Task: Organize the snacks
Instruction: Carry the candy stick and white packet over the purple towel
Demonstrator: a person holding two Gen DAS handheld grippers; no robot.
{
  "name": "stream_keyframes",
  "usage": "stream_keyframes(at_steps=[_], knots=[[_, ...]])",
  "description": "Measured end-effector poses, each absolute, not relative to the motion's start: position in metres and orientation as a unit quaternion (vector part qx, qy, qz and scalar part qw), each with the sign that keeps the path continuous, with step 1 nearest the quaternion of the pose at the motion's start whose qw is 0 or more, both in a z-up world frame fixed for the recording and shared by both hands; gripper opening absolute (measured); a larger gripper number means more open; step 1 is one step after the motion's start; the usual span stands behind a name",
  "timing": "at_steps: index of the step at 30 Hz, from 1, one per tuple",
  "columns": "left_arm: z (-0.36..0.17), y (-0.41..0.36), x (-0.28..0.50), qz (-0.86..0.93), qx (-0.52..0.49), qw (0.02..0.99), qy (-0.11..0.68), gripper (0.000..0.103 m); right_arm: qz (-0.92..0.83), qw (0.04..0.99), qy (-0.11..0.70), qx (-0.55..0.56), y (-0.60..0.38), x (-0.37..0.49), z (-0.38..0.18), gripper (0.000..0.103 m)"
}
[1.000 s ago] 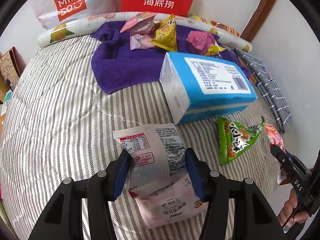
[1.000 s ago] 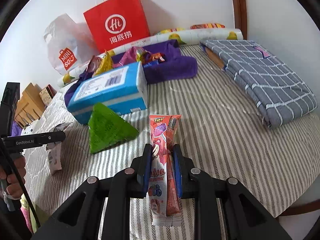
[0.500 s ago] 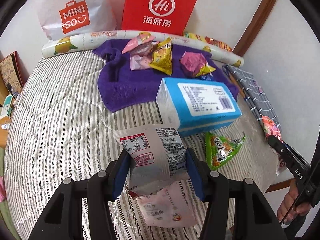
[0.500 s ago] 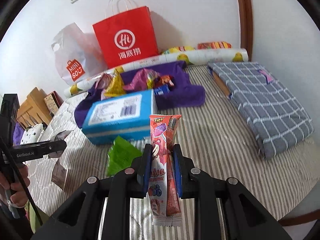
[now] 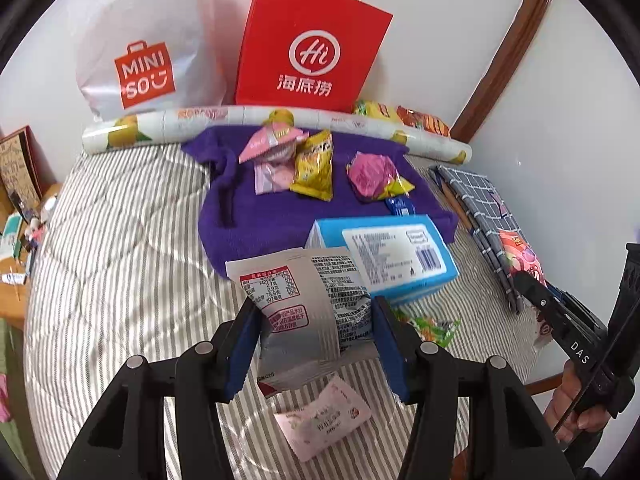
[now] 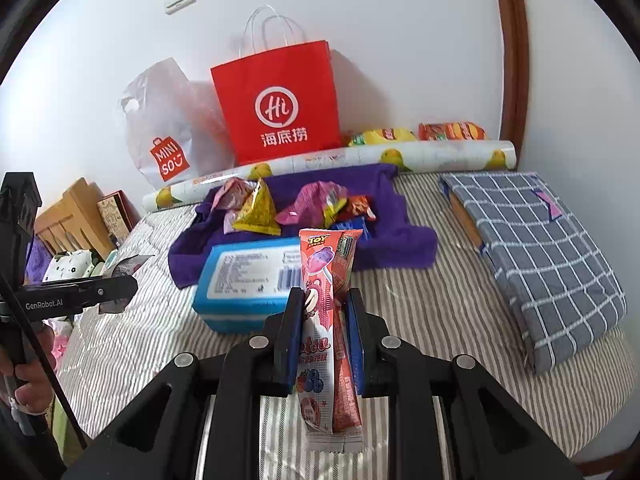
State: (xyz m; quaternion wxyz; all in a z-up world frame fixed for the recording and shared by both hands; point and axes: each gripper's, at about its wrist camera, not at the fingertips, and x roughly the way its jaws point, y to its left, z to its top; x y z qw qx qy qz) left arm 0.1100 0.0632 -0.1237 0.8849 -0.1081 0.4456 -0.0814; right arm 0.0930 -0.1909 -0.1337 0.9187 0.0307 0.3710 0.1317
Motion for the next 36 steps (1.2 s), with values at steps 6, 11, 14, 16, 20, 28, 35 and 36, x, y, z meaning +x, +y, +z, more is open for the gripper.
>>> stream_keyframes(at_steps=[6, 11, 14, 16, 20, 28, 35, 36], knots=[[-0.113, 0.067, 0.126, -0.078, -0.101, 0.890, 0.437, 0.053, 0.141, 0.921, 0.362, 0.036, -0.181, 0.113, -0.125, 0.021], [-0.109, 0.066, 0.142, -0.074, -0.096, 0.895, 0.429, 0.053, 0.145, 0.922, 0.356, 0.038, -0.174, 0.133, -0.120, 0.021], [-0.109, 0.067, 0.154, -0.070, -0.094, 0.898, 0.424, 0.053, 0.146, 0.923, 0.355, 0.037, -0.170, 0.148, -0.118, 0.021], [-0.110, 0.067, 0.164, -0.071, -0.095, 0.899, 0.422, 0.053, 0.148, 0.923, 0.354, 0.035, -0.168, 0.161, -0.119, 0.021], [-0.113, 0.067, 0.184, -0.073, -0.097, 0.900, 0.419, 0.053, 0.153, 0.922, 0.355, 0.034, -0.163, 0.183, -0.121, 0.021], [-0.126, 0.072, 0.224, -0.066, -0.101, 0.902, 0.416, 0.053, 0.169, 0.918, 0.356, 0.035, -0.150, 0.230, -0.133, 0.021], [-0.150, 0.078, 0.242, -0.050, -0.106, 0.902, 0.415, 0.053, 0.192, 0.912, 0.360, 0.037, -0.136, 0.260, -0.148, 0.021], [-0.154, 0.080, 0.244, -0.049, -0.110, 0.901, 0.417, 0.053, 0.195, 0.912, 0.360, 0.038, -0.134, 0.262, -0.150, 0.021]])
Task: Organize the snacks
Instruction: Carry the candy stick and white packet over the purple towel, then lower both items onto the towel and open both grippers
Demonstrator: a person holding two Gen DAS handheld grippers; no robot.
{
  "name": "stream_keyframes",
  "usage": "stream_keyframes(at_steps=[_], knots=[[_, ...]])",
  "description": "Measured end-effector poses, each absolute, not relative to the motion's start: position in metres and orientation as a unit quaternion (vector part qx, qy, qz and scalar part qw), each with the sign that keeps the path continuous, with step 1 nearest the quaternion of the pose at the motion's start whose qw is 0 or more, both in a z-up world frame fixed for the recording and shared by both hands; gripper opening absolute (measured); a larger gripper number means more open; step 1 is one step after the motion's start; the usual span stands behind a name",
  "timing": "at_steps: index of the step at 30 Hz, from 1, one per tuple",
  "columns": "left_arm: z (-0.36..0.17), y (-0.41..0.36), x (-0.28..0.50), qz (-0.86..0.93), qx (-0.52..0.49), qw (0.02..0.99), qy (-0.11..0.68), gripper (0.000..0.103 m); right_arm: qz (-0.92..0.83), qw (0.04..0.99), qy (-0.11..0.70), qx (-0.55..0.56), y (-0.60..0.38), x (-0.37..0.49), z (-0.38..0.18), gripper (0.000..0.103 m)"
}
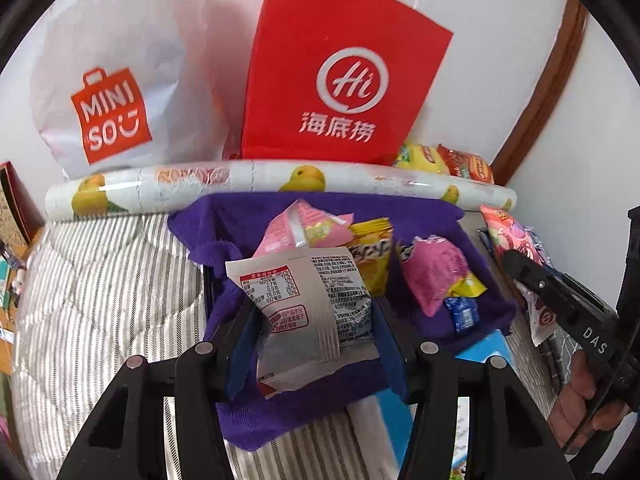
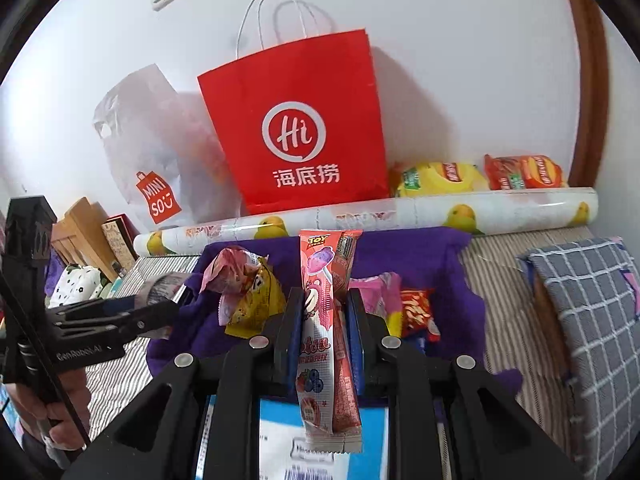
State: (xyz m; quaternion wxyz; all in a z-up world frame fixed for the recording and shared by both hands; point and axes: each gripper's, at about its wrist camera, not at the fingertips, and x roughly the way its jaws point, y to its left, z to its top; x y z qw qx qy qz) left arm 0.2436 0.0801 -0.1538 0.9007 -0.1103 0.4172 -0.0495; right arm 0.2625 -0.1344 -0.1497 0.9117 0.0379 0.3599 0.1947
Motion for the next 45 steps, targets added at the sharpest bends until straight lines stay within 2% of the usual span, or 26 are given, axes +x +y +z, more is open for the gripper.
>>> stream_keyframes(at_steps=[15, 23, 39, 45], knots=[[-0.180, 0.093, 0.251, -0.037, -0.142, 0.890, 0.432, 0.053, 0.215, 0.892, 0.387, 0.089, -0.148, 0.278, -0.181, 0.021], [-0.180, 0.082, 0.250, -0.055, -0.140, 0.892, 0.426, 0.053, 0.225, 0.887, 0.396, 0.079, -0.141, 0.278, -0.187, 0.021], [-0.189, 0.075, 0.254, -0.068, -0.149, 0.885, 0.435, 0.053, 0.154, 0.897, 0.398, 0.118, -0.162, 0.298, -0.202, 0.021], [-0.192, 0.073, 0.255, -0.069, -0.150, 0.884, 0.438, 0.053, 0.159, 0.894, 0.403, 0.114, -0.160, 0.300, -0.204, 0.026]])
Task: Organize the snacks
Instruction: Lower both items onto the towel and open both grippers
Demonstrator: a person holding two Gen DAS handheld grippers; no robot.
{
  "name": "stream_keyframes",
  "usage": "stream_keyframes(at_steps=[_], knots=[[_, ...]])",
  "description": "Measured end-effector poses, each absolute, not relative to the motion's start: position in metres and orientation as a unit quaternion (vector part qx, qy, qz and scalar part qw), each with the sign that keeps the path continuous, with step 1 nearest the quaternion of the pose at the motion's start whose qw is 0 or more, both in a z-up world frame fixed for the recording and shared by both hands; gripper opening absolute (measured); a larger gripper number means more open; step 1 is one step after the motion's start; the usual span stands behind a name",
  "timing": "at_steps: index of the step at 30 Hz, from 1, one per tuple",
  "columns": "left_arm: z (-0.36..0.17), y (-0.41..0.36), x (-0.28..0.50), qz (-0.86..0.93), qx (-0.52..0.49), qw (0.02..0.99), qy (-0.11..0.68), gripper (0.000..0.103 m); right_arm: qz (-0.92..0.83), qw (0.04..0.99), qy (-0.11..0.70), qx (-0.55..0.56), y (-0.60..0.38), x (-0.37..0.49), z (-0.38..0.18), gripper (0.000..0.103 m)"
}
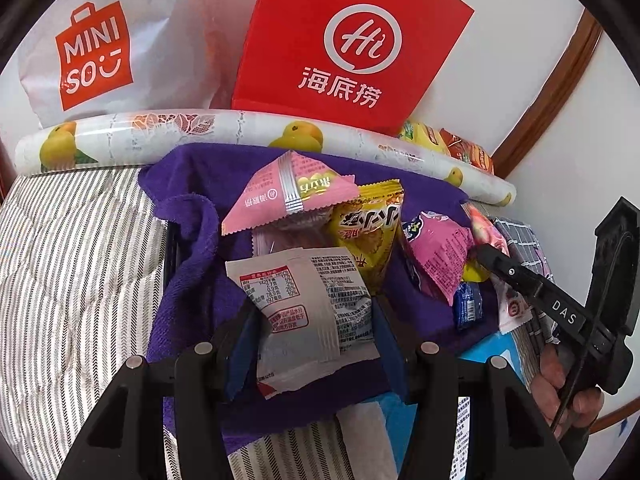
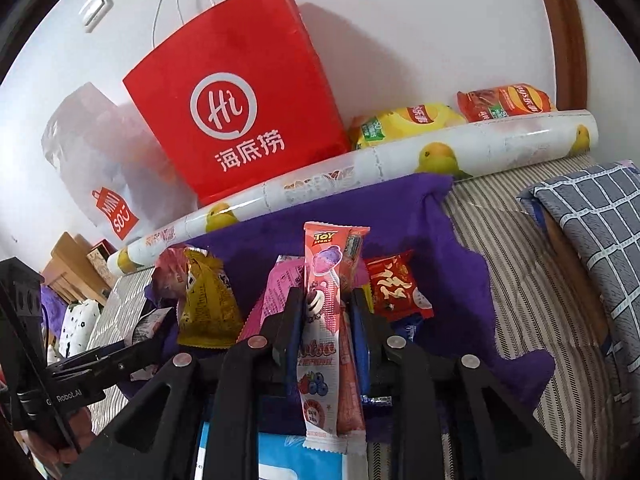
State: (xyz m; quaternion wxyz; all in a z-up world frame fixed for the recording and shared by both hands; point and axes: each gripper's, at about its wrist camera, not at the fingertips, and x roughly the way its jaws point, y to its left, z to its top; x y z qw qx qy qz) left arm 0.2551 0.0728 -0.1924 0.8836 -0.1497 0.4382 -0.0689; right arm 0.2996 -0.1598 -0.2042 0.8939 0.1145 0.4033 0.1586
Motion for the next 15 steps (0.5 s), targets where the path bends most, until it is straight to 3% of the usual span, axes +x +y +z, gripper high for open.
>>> stream_keyframes(at_steps=[6, 9, 15], knots=[[-0.1968, 0.0749, 0.2592, -0.065, -0.157, 0.880, 0.444, 0.054, 0.158, 0.891, 0.409, 0.116, -0.1600, 0.3007, -0.2055, 0.027], [-0.1980, 0.0766, 0.2605, -0.062, -0.161, 0.879, 0.445, 0.054, 0.159, 0.894, 0.404, 0.116, -0.1606, 0.2996, -0.2037, 0.037], [-0.1983, 0.0787, 0.2603, -0.063, -0.164, 0.878, 0.445, 0.054, 0.161, 0.897, 0.398, 0.105, -0.1579, 0.2976, -0.2007, 0.041]])
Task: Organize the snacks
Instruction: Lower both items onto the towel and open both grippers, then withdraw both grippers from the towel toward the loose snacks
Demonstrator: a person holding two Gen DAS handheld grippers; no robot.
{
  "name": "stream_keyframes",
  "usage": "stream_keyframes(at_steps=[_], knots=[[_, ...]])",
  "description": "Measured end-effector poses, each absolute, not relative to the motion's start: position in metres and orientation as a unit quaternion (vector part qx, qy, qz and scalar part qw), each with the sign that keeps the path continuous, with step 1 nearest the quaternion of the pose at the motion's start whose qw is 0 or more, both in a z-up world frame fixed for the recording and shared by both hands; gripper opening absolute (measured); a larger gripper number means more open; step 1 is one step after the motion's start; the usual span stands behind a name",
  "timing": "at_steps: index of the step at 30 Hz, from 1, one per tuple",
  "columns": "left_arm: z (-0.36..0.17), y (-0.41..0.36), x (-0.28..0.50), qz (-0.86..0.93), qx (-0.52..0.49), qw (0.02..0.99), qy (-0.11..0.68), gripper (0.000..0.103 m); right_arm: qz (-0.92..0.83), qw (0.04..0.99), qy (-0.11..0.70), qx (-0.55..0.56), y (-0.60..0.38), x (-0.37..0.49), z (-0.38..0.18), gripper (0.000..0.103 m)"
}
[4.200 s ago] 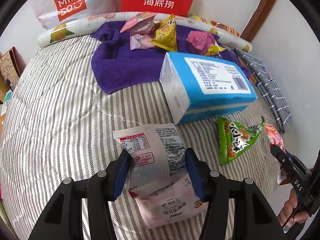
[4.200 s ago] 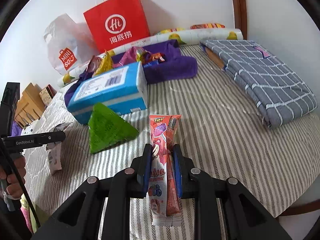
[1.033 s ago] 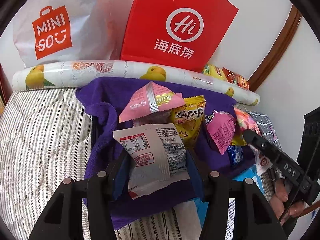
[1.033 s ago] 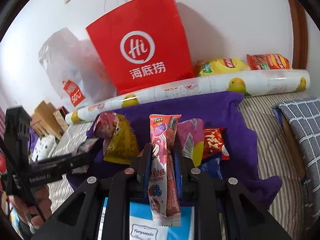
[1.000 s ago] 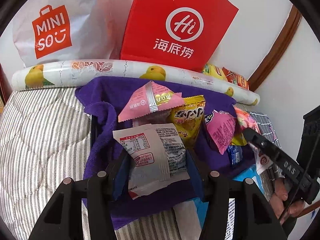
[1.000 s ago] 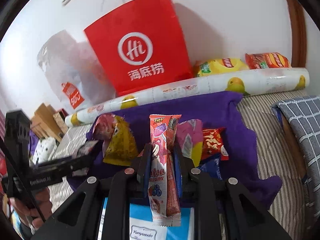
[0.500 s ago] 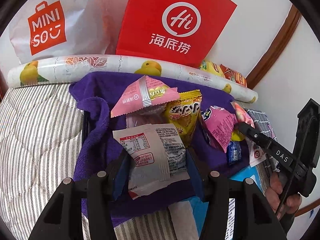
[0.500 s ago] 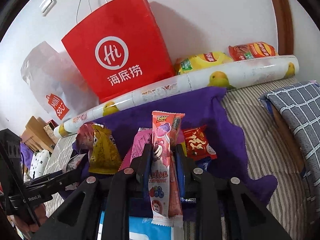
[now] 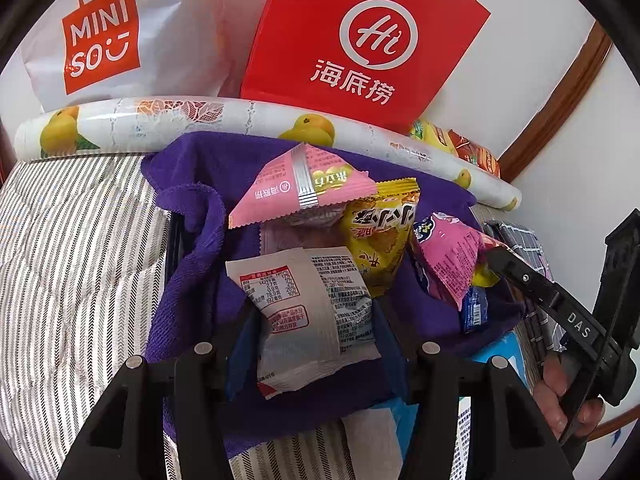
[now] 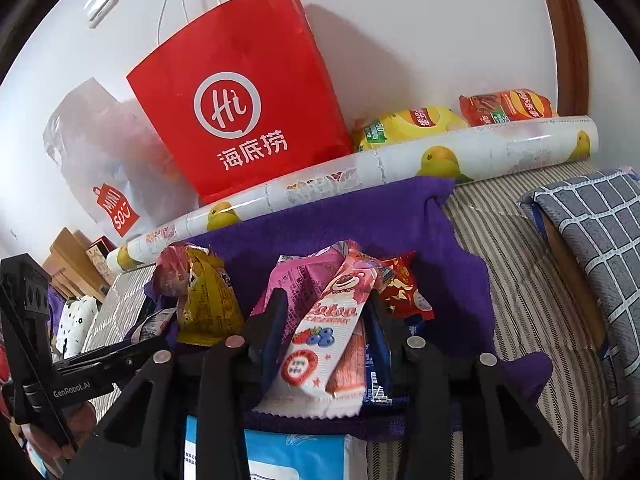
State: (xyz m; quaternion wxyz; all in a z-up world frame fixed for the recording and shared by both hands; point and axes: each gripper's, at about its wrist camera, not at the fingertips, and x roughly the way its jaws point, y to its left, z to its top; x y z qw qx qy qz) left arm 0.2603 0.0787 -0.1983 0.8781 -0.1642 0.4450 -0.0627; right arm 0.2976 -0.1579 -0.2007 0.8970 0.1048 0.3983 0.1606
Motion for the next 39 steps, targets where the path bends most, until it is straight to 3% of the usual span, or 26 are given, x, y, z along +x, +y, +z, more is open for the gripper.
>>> stream_keyframes(at_steps=[10, 16, 33, 39], knots=[[-0.199, 0.075, 0.263, -0.066, -0.155, 0.875, 0.453, 0.055, 0.176, 0.904, 0.377, 0.097, -0.155, 0.290, -0.189, 0.057], [-0.195, 0.077, 0.262, -0.080, -0.171, 0.877, 0.442, 0.074, 0.189, 0.903, 0.375, 0.093, -0.153, 0.287, -0.186, 0.058], [-0.178, 0.078, 0.252, -0.087, -0.167, 0.890, 0.416, 0.075, 0.228, 0.921, 0.300, 0.096, -0.156, 0.261, -0.155, 0.064], [-0.172, 0.082, 0.248, -0.101, -0.178, 0.889, 0.410, 0.075, 0.214, 0.918, 0.320, 0.098, -0.152, 0.255, -0.141, 0.065]])
